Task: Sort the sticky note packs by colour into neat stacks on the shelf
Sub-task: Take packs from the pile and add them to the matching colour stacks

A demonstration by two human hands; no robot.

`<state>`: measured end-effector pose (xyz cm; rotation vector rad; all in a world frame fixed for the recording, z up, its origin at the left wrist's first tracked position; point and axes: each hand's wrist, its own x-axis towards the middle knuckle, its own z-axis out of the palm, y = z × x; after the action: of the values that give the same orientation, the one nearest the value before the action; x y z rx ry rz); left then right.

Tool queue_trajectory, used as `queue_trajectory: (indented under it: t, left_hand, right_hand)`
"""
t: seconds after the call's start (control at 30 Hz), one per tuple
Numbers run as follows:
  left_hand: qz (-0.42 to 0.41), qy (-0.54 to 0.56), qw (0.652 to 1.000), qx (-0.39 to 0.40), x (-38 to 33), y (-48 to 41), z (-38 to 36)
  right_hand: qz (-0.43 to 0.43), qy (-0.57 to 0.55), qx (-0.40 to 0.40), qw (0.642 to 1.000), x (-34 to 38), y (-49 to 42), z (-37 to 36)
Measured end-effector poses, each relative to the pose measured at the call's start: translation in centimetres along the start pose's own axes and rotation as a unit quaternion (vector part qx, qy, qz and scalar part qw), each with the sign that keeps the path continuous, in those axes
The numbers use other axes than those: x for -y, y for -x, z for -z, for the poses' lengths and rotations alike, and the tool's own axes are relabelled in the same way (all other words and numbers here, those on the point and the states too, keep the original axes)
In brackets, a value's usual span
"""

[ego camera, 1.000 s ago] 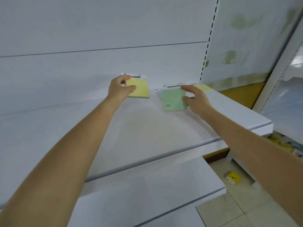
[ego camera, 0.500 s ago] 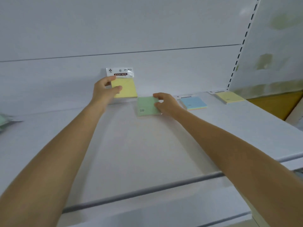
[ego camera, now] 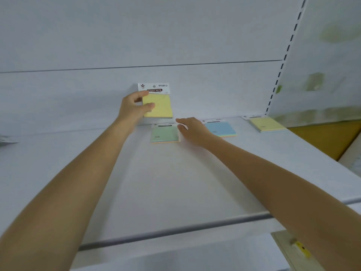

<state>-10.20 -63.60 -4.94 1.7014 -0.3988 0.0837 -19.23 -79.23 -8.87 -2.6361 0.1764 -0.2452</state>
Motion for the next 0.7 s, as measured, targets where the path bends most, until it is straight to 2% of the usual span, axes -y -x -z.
queue_trajectory:
  t: [0.1,0.2,0.37,0.53,0.7]
  left_hand:
    - [-0.006,0.010,1.000,0.007,-1.5,0.7,-3.9]
    - [0.001,0.016,0.999,0.032,-2.8,1.6,-9.4]
    - [0.015,0.013,0.996,0.082,-4.1,3.4,-19.2]
    - [0.014,-0.044,0.993,0.105,-4.3,4.5,-26.4]
    - [0.005,-0.113,0.987,0.116,-4.4,5.2,-30.4]
  right_hand:
    - [0.029,-0.018,-0.044,0.998,-3.4,2.7,3.3]
    - [0.040,0.021,-0.064,0.997,-8.1,6.0,7.0]
    - [-0.006,0.077,0.014,0.997,-15.1,11.1,10.9]
    - [-0.042,0.130,0.077,0.988,-18.4,13.6,12.3]
    - [-0.027,0.128,0.069,0.989,-19.1,14.2,12.0]
